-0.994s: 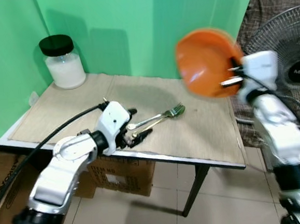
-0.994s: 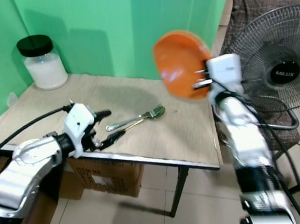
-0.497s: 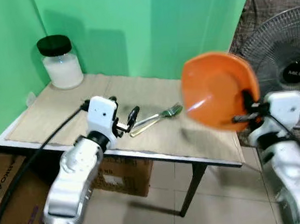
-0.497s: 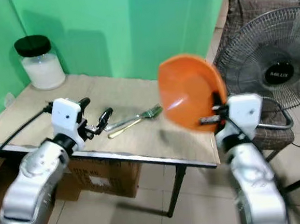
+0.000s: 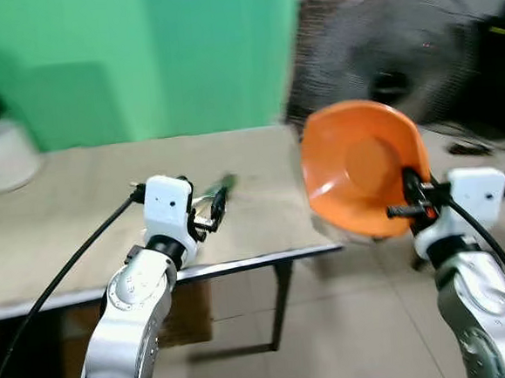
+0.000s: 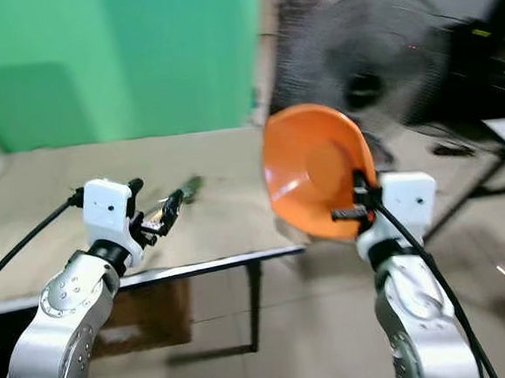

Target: Setting the table

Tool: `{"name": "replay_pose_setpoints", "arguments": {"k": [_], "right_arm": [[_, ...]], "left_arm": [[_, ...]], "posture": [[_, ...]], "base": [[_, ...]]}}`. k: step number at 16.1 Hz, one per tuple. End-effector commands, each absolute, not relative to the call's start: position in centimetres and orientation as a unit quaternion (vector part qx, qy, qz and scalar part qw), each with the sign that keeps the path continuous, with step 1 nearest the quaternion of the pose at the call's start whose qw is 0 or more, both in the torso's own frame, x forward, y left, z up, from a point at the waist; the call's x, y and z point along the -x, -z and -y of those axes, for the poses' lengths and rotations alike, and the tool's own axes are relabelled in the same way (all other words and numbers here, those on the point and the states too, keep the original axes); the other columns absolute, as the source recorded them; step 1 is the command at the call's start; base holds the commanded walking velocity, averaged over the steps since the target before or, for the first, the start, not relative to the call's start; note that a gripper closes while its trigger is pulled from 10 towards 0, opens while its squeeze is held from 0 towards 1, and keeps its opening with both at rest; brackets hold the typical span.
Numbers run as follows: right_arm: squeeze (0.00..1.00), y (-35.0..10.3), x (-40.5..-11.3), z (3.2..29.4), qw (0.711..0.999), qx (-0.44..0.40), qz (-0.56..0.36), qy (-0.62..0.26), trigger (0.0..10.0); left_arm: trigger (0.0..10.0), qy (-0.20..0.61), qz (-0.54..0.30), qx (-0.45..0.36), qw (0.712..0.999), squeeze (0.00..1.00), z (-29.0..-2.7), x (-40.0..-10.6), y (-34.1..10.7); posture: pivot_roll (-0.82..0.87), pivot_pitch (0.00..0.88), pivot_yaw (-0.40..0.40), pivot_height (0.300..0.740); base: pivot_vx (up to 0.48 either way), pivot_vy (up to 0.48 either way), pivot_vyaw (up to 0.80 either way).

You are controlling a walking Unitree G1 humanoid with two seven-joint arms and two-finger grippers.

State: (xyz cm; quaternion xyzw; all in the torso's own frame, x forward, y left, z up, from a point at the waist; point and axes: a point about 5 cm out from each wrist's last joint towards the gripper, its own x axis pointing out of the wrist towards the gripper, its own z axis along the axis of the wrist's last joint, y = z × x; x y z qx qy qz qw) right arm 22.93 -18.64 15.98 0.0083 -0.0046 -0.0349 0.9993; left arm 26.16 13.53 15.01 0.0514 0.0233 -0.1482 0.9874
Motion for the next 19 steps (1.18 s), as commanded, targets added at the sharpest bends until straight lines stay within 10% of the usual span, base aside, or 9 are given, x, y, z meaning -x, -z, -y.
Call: {"name": "replay_pose_setpoints", "arguments": {"k": [1,19], "right_arm": [[0.00,-16.4,-22.7,19.1,0.999,-0.022,0.015,0.040,10.0],[0.00,-15.9,-22.9,18.3,1.000,0.006,-0.007,0.017,10.0]], "left_arm": [[10.0,0.145,-0.023,-0.055,0.988,0.00,-13.6,-26.0,-15.2],[10.0,0.159,-0.016,-0.045,0.986,0.00,-13.5,-26.5,-15.3]], "posture": [[-0.16,0.000,-0.065,0.740],[-0.18,0.000,-0.067,0.740]], "base": [[0.000,0.000,-0.80],[0.000,0.000,-0.80]]}}
